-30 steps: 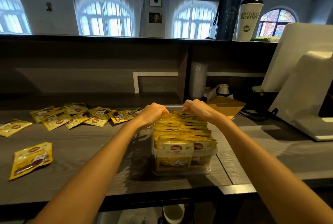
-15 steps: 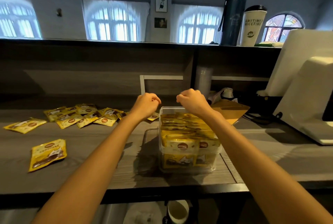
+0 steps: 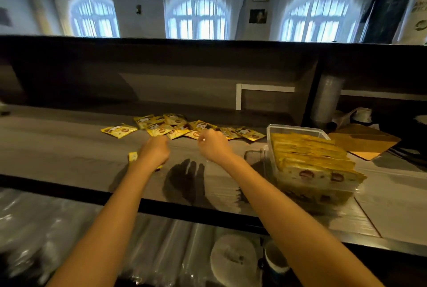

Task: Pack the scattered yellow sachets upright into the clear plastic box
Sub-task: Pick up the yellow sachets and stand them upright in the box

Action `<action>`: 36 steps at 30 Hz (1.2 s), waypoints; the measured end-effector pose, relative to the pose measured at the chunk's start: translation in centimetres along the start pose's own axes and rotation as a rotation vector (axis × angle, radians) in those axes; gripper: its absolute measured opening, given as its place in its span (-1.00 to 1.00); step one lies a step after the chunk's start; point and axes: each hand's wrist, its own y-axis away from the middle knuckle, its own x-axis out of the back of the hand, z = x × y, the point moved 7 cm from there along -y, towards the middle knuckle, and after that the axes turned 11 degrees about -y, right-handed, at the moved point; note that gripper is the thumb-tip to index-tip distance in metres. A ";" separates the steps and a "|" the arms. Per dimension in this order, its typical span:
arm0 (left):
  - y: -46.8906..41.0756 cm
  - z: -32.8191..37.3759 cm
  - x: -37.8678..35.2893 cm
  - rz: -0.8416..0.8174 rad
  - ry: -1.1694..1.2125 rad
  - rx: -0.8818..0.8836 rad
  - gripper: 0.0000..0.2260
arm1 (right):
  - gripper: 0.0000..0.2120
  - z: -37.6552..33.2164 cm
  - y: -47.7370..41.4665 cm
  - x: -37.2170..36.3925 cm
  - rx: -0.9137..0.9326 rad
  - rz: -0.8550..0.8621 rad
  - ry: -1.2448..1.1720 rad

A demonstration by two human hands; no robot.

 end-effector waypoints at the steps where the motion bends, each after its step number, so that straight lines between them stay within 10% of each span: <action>1: -0.3 -1.2 -0.9 -0.046 -0.036 0.017 -0.66 | -0.70 0.7 -0.4 -1.3 -0.023 -0.036 0.001; 19: -6.7 -0.9 -5.1 -0.134 0.181 -0.045 -0.40 | -0.55 5.4 -7.8 -5.6 -0.115 -0.170 0.137; 29: -6.3 -1.9 -4.3 0.005 0.503 0.100 -0.38 | -0.87 1.7 -6.2 -3.4 0.055 -0.021 0.206; 36: -5.4 -2.2 -3.7 -0.003 0.506 0.090 -0.54 | -0.63 2.3 -6.5 -5.6 0.019 -0.417 0.284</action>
